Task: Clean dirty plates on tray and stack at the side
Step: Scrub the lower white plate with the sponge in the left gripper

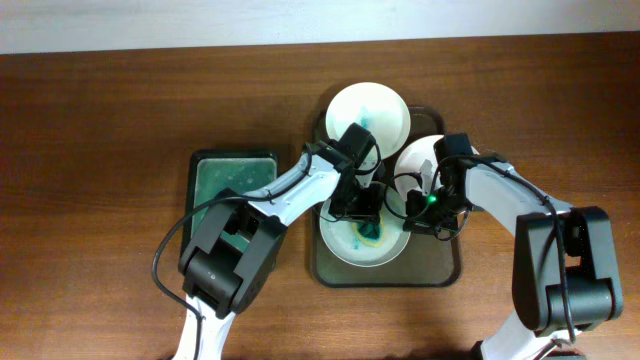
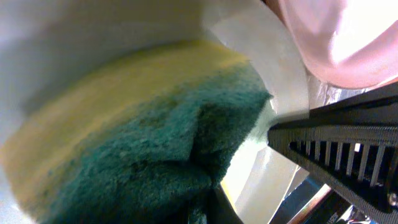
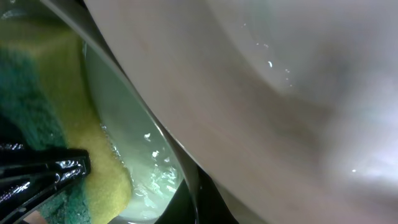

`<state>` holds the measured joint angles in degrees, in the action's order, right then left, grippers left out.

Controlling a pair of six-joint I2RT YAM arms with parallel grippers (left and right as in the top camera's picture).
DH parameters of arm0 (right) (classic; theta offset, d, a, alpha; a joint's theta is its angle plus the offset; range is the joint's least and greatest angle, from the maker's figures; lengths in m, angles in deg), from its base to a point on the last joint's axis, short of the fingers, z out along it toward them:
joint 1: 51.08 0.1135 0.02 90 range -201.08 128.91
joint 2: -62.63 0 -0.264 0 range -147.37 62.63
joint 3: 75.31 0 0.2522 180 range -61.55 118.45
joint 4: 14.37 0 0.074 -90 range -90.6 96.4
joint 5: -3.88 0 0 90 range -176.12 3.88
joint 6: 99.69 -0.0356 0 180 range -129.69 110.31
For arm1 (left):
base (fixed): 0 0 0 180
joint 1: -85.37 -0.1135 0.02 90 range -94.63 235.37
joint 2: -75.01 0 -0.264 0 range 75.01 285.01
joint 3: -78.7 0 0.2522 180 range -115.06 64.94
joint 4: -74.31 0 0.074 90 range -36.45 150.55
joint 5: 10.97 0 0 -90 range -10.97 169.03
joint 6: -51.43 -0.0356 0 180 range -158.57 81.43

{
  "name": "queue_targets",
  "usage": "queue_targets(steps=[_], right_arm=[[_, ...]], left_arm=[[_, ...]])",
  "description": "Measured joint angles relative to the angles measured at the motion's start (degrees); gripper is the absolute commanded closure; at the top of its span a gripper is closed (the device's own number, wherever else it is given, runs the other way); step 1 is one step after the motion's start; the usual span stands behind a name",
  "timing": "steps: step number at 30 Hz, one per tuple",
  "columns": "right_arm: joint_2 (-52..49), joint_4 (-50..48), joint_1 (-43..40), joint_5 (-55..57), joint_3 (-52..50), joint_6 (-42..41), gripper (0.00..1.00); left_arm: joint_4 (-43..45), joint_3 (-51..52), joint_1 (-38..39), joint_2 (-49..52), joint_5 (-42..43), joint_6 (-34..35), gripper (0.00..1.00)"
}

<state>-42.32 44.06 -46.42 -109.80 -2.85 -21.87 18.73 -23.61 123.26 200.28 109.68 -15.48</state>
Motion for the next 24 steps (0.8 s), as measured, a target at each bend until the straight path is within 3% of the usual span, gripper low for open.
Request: queue_targets(steps=[4,7,12,15,18,24], right_arm=[[0.0,0.0,0.0,-0.4,0.0,0.0,0.96],[0.0,-0.1,0.0,-0.5,-0.1,0.0,0.96],[0.0,-0.6,0.2,-0.9,-0.1,0.0,0.96],[0.0,-0.6,0.2,-0.6,-0.1,-0.1,0.96],[0.0,-0.9,-0.2,-0.4,-0.1,-2.5,0.96],[0.0,-2.9,-0.2,-0.4,-0.1,-5.9,0.96]], left_arm=[[-10.1,-2.3,0.2,0.0,-5.2,-0.1,1.0],[-19.3,-5.1,0.3,0.1,-14.7,-0.1,1.0],[-21.6,-6.9,0.3,0.2,-25.4,1.2,1.0],[-17.0,-6.8,0.3,0.3,-22.7,2.3,1.0],[-10.7,-6.6,1.2,0.9,-12.5,3.0,1.0],[-10.3,-6.5,3.5,1.4,-5.6,3.6,1.0]])
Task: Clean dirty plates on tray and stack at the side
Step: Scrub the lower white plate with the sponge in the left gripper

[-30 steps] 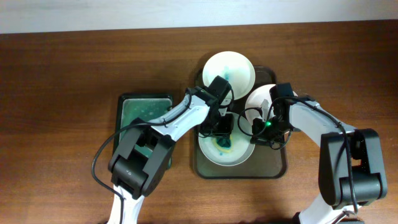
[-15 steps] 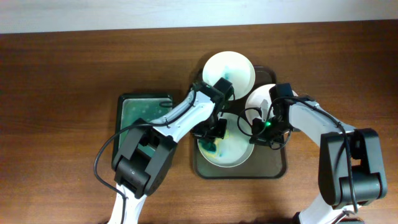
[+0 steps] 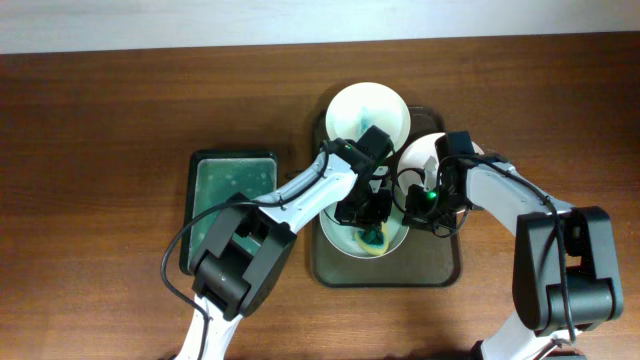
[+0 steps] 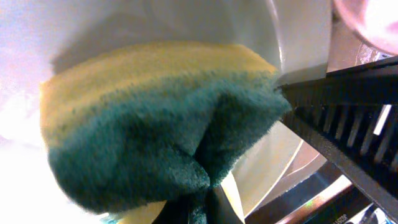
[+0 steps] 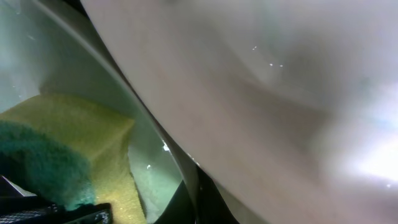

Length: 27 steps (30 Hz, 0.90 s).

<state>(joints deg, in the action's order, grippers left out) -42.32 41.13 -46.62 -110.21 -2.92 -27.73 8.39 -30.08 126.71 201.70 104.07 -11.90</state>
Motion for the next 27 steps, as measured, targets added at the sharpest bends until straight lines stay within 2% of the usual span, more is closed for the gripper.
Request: queue_targets(steps=[2,5,8,12,16,19,24,27], right_arm=[[0.0,0.0,0.0,0.0,0.0,0.0,0.96],[0.0,0.0,0.0,0.0,0.0,0.0,0.96],[0.0,-0.5,0.2,-0.3,0.0,-0.2,0.96],[0.0,-0.6,0.5,-0.9,0.0,-0.3,0.96],[0.0,-0.9,0.7,-1.5,0.0,-1.0,0.96],[0.0,-0.8,0.6,-1.0,0.0,-1.1,0.96],[0.0,-0.5,-0.2,0.0,0.0,-1.2,0.96],[0.0,-0.5,-0.2,0.0,0.0,-1.2,0.96]], left_arm=[[-0.1,0.0,0.0,0.5,-0.2,-0.1,1.0],[-3.3,-0.8,0.6,0.5,-6.1,-0.5,1.0],[-8.2,-2.7,1.5,0.5,-16.5,-0.7,1.0],[-13.2,-3.5,1.6,0.6,-36.2,1.1,1.0],[-12.9,-3.5,1.5,0.8,-40.8,3.2,1.0],[-9.3,-3.5,-1.0,0.8,-34.1,3.8,1.0],[1.2,-3.5,-6.6,1.6,-10.0,1.4,1.0],[3.8,-3.5,-5.2,2.3,-4.5,0.2,1.0]])
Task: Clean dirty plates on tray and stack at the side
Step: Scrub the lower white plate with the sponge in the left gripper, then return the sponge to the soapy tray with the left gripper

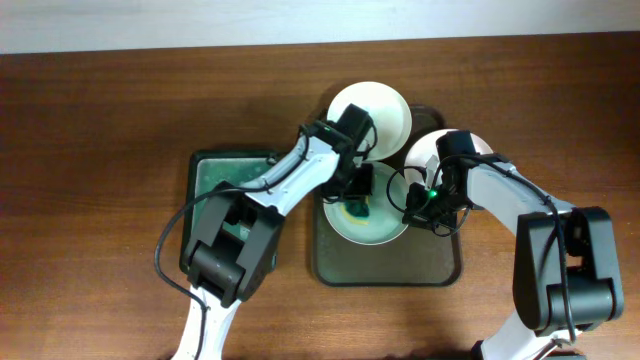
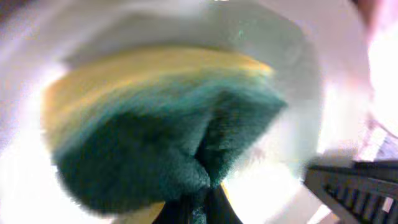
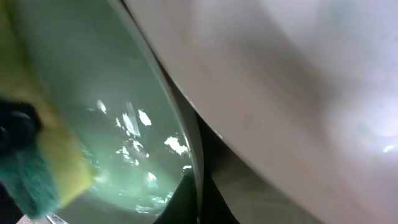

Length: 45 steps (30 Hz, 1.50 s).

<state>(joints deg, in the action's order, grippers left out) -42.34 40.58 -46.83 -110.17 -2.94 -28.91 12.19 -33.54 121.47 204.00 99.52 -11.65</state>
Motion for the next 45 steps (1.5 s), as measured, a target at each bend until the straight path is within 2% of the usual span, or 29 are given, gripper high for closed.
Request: queue_targets(steps=[6,11,13,17,23,25,26,28,30,31,33,37,38,40,43,45], right_arm=[[0.0,0.0,0.0,0.2,0.0,0.4,0.96],[0.0,-0.1,0.0,0.2,0.0,0.7,0.96],[0.0,-0.4,0.0,0.0,0.0,1.0,0.96],[0.0,-0.5,0.1,-0.1,0.0,1.2,0.96],[-0.1,-0.9,0.8,-1.1,0.0,1.3,0.96],[-0.1,-0.6,0.8,-0.8,0.0,2.1,0.95],[-0.1,-0.5,0.7,-0.7,0.0,3.2,0.9],[-0.1,-0.9,0.6,-0.4,0.0,6.7,0.88],[0.0,-2.5,0.5,-0.2,0.0,9.6,0.96],[-0.1,-2.9,0.5,0.0,0.0,10.4,0.96],[-0.1,-3.0,0.5,0.0,0.0,11.3,0.96],[2.3,0.5,0.7,2.9,-0.3,10.4,0.96],[4.9,1.6,1.0,4.9,-0.5,10.1,0.96],[11.7,4.7,2.6,10.5,-0.5,8.8,0.96],[22.3,7.5,7.4,20.4,-0.5,6.6,0.96],[26.6,8.7,11.1,28.5,-0.5,4.2,0.96]], left_arm=[[1.4,0.0,2.5,0.9,6.0,-3.9,1.0],[0.5,0.0,1.8,1.0,7.1,-7.5,1.0],[-2.6,-0.3,0.8,1.0,4.7,-7.1,1.0],[-12.2,-3.8,-4.5,1.0,-8.5,-5.4,1.0],[-16.3,-5.4,-6.0,-0.5,-12.2,-4.8,1.0],[-19.0,-5.4,-7.3,-4.3,-11.7,-4.9,1.0],[-20.5,-5.4,-8.3,-6.4,-11.8,-4.9,1.0],[-24.4,-5.4,-12.7,-13.2,-12.4,-5.4,1.0],[-29.1,-5.7,-17.6,-18.7,-15.6,-6.3,1.0],[-30.3,-5.8,-19.5,-19.9,-17.2,-6.4,1.0],[-29.3,-4.3,-22.2,-20.3,-19.3,-6.4,1.0],[-15.5,9.4,-25.9,-20.0,-21.0,-8.0,1.0],[-11.4,14.4,-26.8,-20.0,-21.2,-8.2,0.98],[-9.2,19.5,-28.0,-19.8,-21.2,-8.6,0.81],[-8.5,20.6,-28.3,-19.8,-21.4,-9.4,0.56],[-8.4,20.6,-28.2,-20.3,-21.3,-9.6,0.52]])
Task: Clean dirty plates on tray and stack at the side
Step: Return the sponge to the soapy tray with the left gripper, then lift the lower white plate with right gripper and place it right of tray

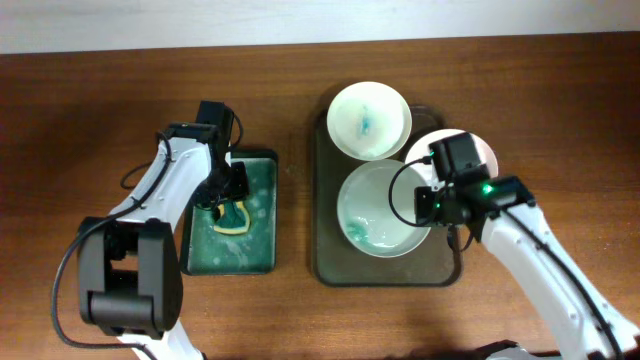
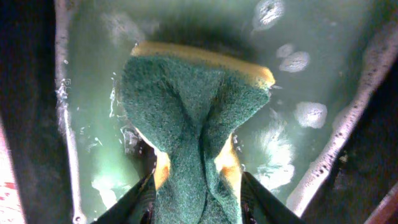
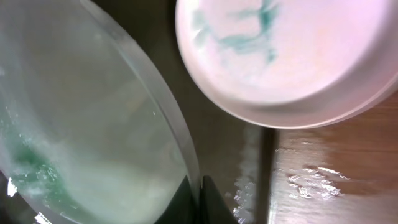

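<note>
My left gripper (image 1: 226,196) is shut on a yellow-and-green sponge (image 2: 196,124), folded between its fingers. The sponge (image 1: 232,215) hangs low in the green soapy basin (image 1: 255,255) left of the tray. My right gripper (image 3: 199,186) is shut on the right rim of the middle white plate (image 1: 378,210) on the dark tray (image 1: 385,272). That plate (image 3: 81,124) is wet, with a faint green smear at its lower left. In the overhead view the right gripper (image 1: 432,203) is at the plate's right edge.
A second plate (image 1: 368,118) with a green stain sits at the tray's far end. A third plate (image 3: 280,56) with green streaks overhangs the tray's right edge, partly under my right wrist. Bare wooden table (image 1: 100,110) surrounds the basin and tray.
My left gripper has moved with the sponge from the middle plate on the tray to the soapy basin on the left. The right gripper still pinches the plate's rim.
The sponge was first pressed on a green stain in the middle plate while my right gripper held the rim. It was then lower in the plate, then at its left part. Now the sponge is in the basin and only a faint smear shows.
</note>
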`<state>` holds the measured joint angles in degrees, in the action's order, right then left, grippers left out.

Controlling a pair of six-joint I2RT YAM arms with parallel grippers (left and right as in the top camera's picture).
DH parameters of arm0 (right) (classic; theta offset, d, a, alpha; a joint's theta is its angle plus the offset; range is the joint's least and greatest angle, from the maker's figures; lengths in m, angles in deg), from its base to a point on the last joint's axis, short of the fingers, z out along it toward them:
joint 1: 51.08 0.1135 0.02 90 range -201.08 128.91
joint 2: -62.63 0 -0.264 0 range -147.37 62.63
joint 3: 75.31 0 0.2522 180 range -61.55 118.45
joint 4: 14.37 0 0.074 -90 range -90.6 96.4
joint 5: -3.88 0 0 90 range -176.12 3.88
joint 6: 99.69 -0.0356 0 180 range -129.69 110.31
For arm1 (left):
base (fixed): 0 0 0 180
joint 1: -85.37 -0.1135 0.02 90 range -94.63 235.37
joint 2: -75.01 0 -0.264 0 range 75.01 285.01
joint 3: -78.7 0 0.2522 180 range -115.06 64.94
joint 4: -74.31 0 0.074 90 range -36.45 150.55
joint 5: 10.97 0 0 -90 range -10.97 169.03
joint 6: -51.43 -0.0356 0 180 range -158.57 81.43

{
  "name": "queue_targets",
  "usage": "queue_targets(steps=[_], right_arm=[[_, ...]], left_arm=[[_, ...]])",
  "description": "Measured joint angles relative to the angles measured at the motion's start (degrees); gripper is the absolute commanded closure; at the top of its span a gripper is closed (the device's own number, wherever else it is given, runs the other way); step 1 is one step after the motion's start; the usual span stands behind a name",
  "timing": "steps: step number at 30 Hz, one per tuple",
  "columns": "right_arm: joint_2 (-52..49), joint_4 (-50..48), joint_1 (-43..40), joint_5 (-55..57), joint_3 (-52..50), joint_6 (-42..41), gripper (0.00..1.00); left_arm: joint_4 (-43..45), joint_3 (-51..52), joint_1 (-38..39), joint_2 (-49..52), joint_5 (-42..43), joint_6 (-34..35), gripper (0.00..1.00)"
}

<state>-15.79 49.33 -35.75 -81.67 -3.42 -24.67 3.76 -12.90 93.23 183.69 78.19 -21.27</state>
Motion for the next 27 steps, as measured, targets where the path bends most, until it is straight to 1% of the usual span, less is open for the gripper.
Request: queue_targets(steps=[3,4,5,6,8,9,10,13,20,22,27], right_arm=[[2.3,1.7,6.4,12.9,0.0,-3.1,0.96],[2.3,2.1,7.8,15.5,0.0,-3.6,0.96],[2.3,2.8,11.6,21.8,0.0,-4.5,0.96],[2.3,4.0,14.8,26.7,0.0,-5.6,0.96],[2.3,5.9,21.2,34.2,0.0,-7.0,0.96],[2.3,6.9,23.6,37.0,0.0,-7.6,0.96],[2.3,8.7,26.9,40.8,0.0,-9.0,0.96],[2.3,9.9,31.7,47.3,0.0,-10.4,0.96],[2.3,10.6,38.1,59.4,3.5,-9.9,0.96],[2.3,10.6,38.9,61.5,3.9,-8.5,0.96],[2.3,10.6,38.9,62.6,3.9,-7.4,0.96]], left_arm=[[-0.7,0.0,0.0,-3.9,0.0,0.1,0.45],[-0.9,0.0,0.0,-6.1,0.0,0.0,0.42],[-1.0,0.0,0.0,-9.6,0.0,0.0,0.39],[-1.0,0.0,0.0,-12.0,0.2,0.0,0.33],[-0.9,0.0,0.0,-16.7,0.8,0.0,0.18],[-0.8,0.0,0.0,-18.5,1.0,0.0,0.04],[-0.8,0.0,0.0,-20.5,1.2,0.1,0.0],[-0.8,0.0,0.0,-23.8,1.5,0.0,0.01],[-0.8,0.0,0.0,-23.9,1.5,0.0,0.01],[-0.8,0.0,0.0,-23.9,1.5,0.0,0.01],[-0.8,0.0,0.0,-23.9,1.5,0.0,0.01]])
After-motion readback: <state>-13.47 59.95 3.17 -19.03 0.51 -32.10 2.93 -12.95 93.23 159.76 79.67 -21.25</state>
